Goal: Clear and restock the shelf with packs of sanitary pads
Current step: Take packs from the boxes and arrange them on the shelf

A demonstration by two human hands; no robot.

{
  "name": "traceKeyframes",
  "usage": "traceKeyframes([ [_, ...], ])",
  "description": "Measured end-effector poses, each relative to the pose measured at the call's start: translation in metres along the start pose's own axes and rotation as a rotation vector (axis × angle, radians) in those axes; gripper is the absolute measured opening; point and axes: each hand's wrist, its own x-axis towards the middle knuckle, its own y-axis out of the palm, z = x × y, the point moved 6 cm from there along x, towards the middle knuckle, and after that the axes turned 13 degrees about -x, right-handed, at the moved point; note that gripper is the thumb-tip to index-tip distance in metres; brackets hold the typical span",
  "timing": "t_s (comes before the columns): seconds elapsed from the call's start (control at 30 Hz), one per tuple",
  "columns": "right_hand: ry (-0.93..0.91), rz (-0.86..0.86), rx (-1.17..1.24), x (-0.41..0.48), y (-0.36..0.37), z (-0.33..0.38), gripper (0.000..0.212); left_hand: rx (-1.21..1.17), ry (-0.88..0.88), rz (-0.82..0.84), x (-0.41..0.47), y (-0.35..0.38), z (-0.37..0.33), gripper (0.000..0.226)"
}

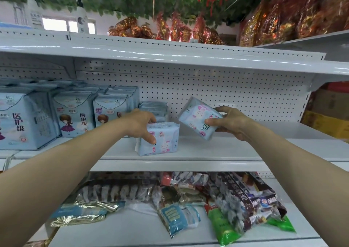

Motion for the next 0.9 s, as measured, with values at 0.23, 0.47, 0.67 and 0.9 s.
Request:
traceKeyframes([
  [0.23, -0.005, -0.039, -0.137, 0.008, -0.038, -0.002, 0.071, 0.164, 0.089, 0.031, 0.023, 0.016, -0.053, 0.072],
  [0.47, 0.007, -0.066, -0.215, 0.022, -0.093, -0.006, 0.065, 0.225, 0.035, 0.054, 0.061, 0.030, -0.097, 0.059],
  [0.67, -0.013, -0.025, -0.273, 0.038, -0.119, -0.018, 0.061, 0.276, -0.035, 0.050, 0.109, 0.036, -0.107, 0.077],
  [0.9, -0.051, 0.087, -0.355, 0.062, -0.123, -0.038, 0.060, 0.257, -0.021, -0.037, 0.165, 0.036, -0.095, 0.070],
])
